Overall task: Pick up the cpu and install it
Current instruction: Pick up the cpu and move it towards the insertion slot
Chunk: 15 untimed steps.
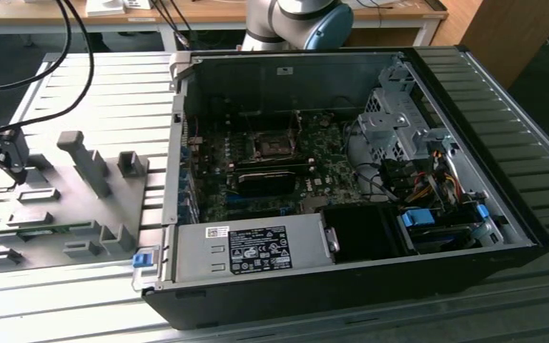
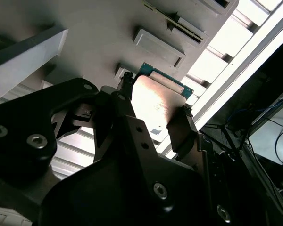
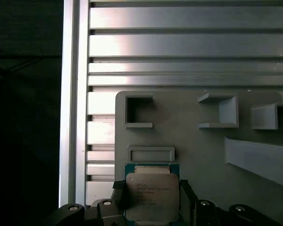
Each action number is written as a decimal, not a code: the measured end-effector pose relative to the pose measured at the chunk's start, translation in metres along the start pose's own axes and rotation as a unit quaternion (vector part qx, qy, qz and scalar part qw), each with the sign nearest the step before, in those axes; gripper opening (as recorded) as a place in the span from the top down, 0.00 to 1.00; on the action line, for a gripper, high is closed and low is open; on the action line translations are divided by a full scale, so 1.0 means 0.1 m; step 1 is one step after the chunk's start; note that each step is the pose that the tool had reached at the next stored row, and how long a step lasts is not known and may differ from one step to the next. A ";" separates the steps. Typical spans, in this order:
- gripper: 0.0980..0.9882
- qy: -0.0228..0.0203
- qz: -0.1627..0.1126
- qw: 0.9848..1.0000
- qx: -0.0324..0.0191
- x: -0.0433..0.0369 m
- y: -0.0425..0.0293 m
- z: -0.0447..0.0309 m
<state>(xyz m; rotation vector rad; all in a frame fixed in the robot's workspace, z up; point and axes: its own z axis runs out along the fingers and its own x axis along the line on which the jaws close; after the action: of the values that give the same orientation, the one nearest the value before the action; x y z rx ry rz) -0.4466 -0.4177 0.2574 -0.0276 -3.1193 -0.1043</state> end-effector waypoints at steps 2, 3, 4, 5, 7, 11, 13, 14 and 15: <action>0.50 0.000 0.000 1.000 0.000 0.000 0.001 -0.009; 0.50 0.000 0.000 1.000 0.000 0.001 0.001 -0.013; 0.50 0.000 0.000 1.000 0.000 0.001 0.001 -0.019; 0.50 0.000 0.000 1.000 0.000 0.001 0.001 -0.024; 0.50 0.000 0.000 1.000 0.000 0.001 0.002 -0.031; 0.50 0.000 0.000 1.000 0.000 0.001 0.003 -0.043; 0.50 0.000 0.000 1.000 0.000 0.001 0.003 -0.047; 0.50 0.000 0.000 1.000 0.000 0.001 0.003 -0.049; 0.50 0.000 0.000 1.000 0.000 0.001 0.003 -0.051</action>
<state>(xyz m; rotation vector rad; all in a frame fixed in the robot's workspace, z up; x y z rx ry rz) -0.4466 -0.4177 0.2625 -0.0277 -3.1191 -0.1041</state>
